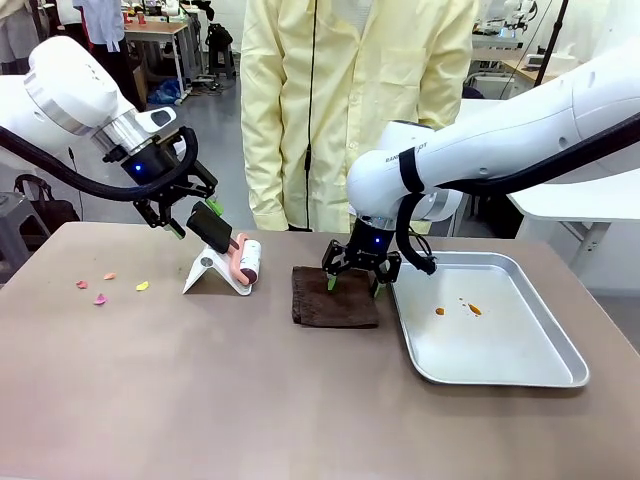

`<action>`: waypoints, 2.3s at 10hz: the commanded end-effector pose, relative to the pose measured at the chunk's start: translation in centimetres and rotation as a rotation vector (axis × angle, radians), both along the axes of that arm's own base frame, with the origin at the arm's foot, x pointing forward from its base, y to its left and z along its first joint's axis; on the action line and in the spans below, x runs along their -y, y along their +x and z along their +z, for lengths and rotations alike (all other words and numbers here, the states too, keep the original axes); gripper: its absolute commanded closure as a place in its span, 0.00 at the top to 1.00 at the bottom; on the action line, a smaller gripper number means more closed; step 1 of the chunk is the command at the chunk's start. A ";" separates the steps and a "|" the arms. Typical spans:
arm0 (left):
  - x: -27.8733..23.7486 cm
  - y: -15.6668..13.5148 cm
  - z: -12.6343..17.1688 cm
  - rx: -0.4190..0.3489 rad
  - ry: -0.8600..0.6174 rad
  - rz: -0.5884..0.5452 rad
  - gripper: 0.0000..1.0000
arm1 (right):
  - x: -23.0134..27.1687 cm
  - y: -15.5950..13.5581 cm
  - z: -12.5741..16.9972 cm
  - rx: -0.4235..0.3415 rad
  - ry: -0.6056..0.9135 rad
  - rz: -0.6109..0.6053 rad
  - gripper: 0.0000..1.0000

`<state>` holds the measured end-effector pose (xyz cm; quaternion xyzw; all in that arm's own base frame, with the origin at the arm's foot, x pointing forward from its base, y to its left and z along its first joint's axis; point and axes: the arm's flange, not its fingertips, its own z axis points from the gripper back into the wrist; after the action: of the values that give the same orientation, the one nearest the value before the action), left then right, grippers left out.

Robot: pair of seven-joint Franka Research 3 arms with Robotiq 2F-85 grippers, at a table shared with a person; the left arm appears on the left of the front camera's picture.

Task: Clean the surface of the table.
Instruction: Hold the Lint Roller with your left hand and the towel with your right hand.

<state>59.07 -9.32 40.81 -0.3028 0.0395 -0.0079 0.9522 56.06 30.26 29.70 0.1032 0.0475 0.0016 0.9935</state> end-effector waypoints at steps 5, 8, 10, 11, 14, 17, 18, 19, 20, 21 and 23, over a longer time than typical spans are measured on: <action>0.2 0.2 0.8 0.020 -0.025 0.002 0.00 | 0.4 0.1 0.7 0.035 0.001 -0.019 0.37; 0.0 0.0 1.0 0.036 -0.031 0.004 0.14 | 0.6 0.0 1.3 0.050 0.023 -0.017 0.00; 0.0 -0.1 1.2 0.046 -0.036 0.008 0.00 | 0.7 0.0 1.3 0.047 0.034 -0.015 0.04; 0.0 -0.1 1.3 0.049 -0.035 0.009 0.00 | 0.7 0.0 1.4 0.046 0.039 -0.013 0.00; 0.2 -0.3 1.4 0.056 -0.046 0.011 0.00 | 0.7 0.1 1.4 0.037 0.051 -0.005 0.00; 0.4 -1.2 2.4 0.116 -0.086 0.010 0.00 | 1.4 -0.6 2.1 0.056 0.123 0.005 0.00; 0.5 -2.2 3.6 0.151 -0.114 0.003 0.00 | 1.9 -1.0 2.9 0.066 0.196 0.004 0.00; 0.3 -3.2 4.8 0.188 -0.143 0.001 0.00 | 2.9 -1.6 4.3 0.083 0.297 0.019 0.00; -0.2 -4.2 5.8 0.208 -0.195 -0.008 0.00 | 4.1 -2.4 5.6 0.093 0.407 0.029 0.00; -1.1 -5.2 7.0 0.215 -0.282 -0.016 0.00 | 6.0 -3.3 7.3 0.090 0.550 0.035 0.00; -3.6 -7.1 8.8 0.161 -0.449 -0.050 0.00 | 9.2 -5.2 10.2 0.098 0.742 -0.002 0.02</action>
<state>53.21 -7.64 50.01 -0.4632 -0.0509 -0.0540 0.8832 53.60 24.21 39.95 0.4087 -0.0195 0.0221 0.9122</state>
